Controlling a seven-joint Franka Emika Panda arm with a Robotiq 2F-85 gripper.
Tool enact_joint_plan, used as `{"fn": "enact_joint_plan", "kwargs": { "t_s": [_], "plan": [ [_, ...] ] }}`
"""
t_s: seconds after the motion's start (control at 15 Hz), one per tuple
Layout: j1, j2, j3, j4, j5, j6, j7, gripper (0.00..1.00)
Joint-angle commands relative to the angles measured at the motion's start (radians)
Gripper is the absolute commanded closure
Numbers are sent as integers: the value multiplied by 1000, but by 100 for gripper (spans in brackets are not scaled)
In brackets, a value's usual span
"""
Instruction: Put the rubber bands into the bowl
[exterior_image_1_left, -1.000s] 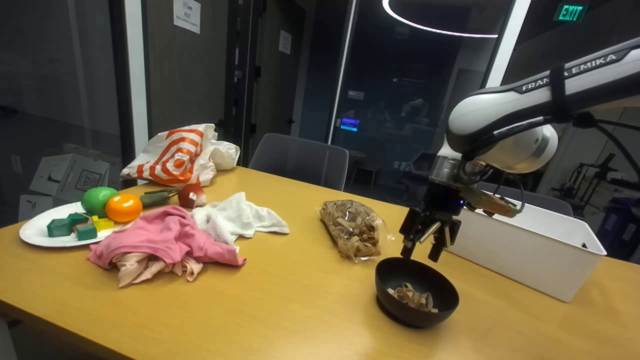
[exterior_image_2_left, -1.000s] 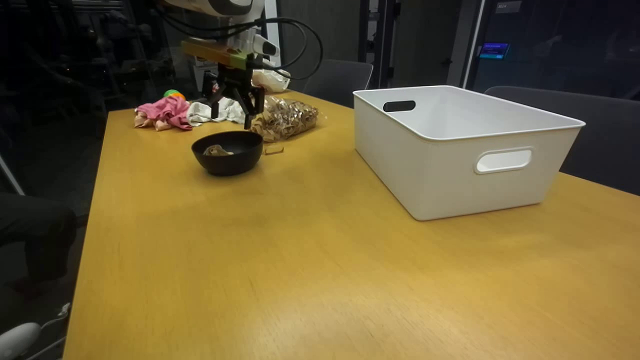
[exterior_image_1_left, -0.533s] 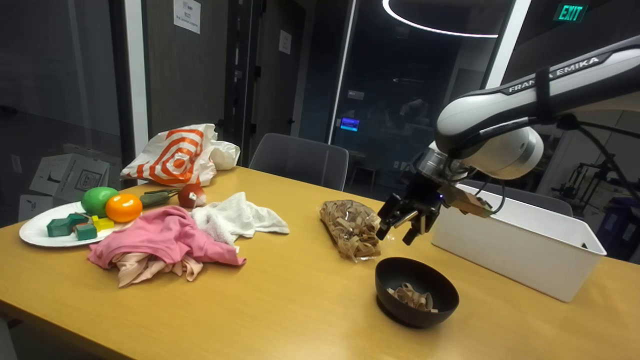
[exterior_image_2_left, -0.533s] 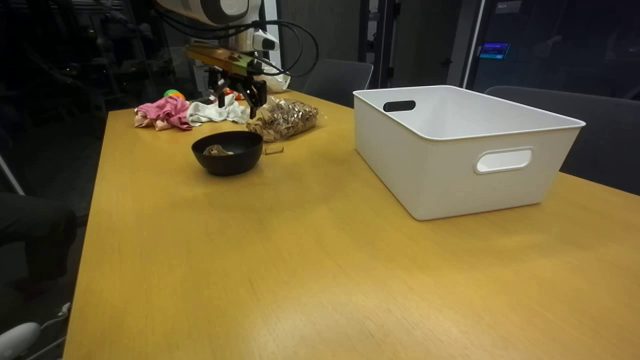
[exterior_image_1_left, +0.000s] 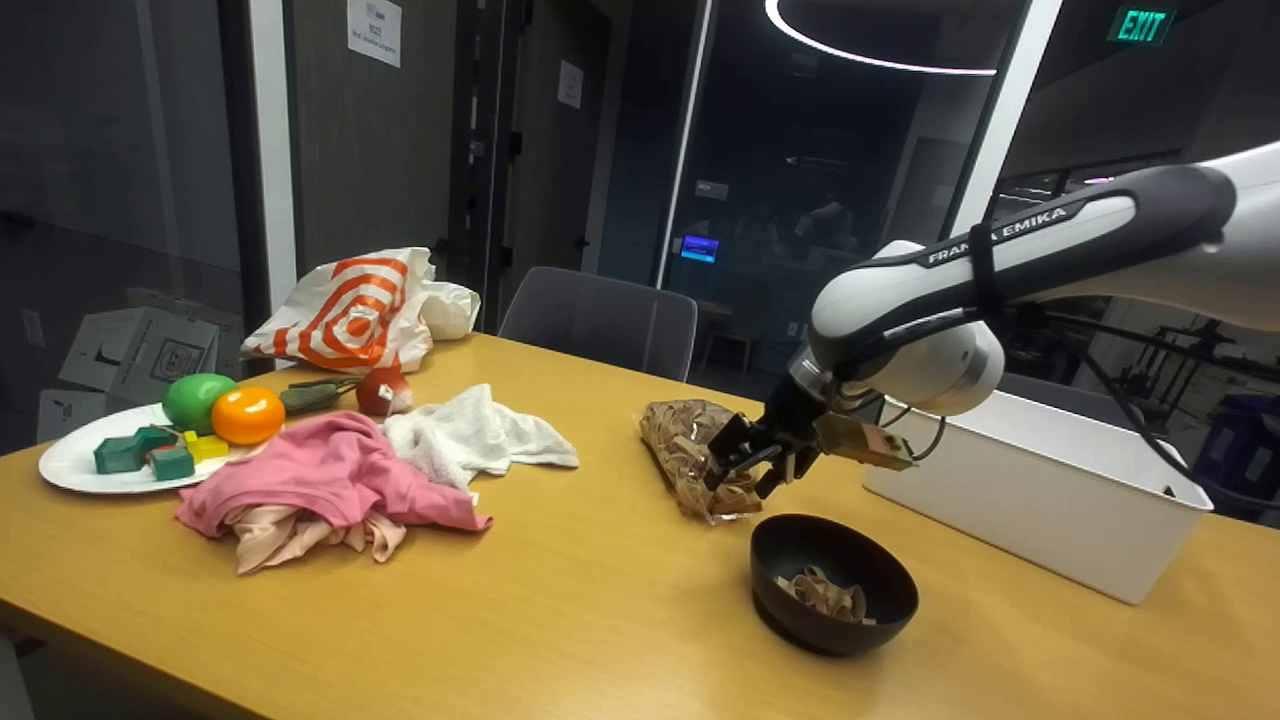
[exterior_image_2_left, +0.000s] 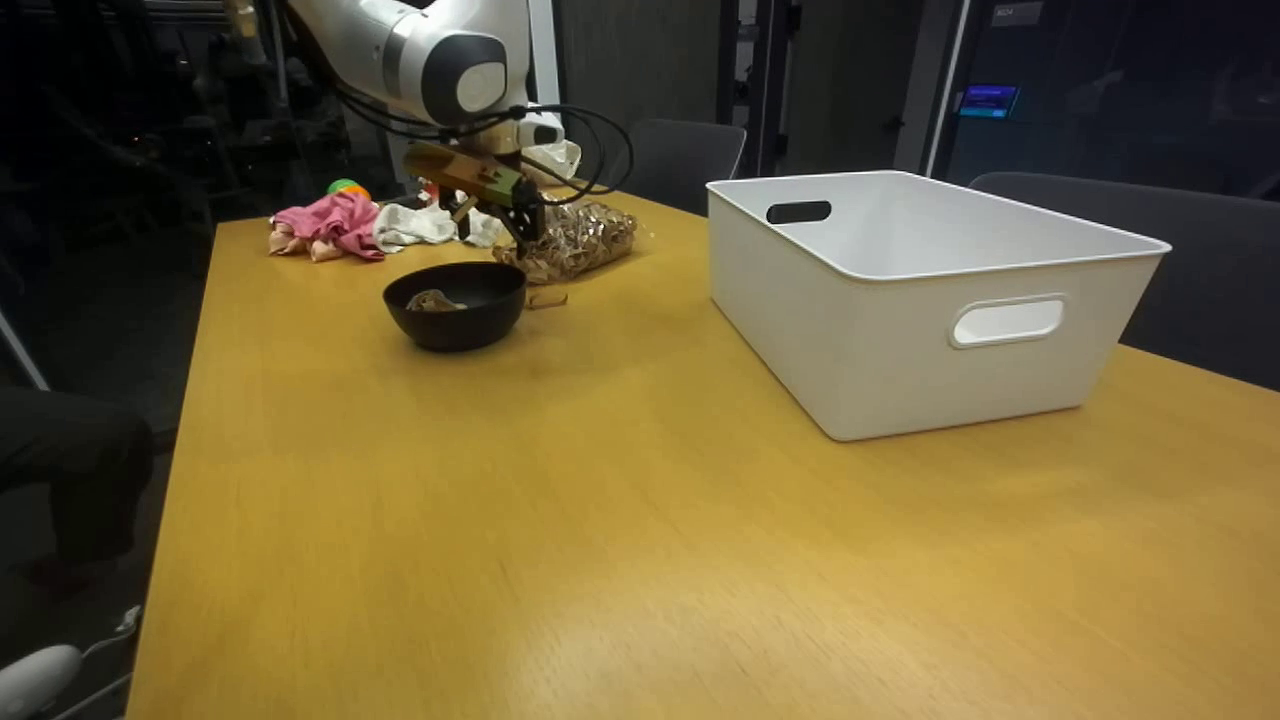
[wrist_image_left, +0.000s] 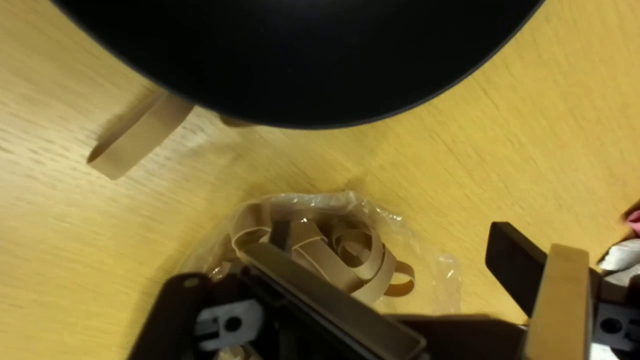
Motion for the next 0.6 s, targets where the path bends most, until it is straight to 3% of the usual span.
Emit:
{"fn": "enact_joint_plan", "kwargs": {
  "t_s": [0.0, 0.27, 0.53],
  "plan": [
    [-13, 57, 23, 45, 2, 82, -37, 0],
    [32, 60, -50, 46, -165, 134, 18, 0],
    [36, 60, -64, 47, -251, 166, 28, 0]
  ]
}}
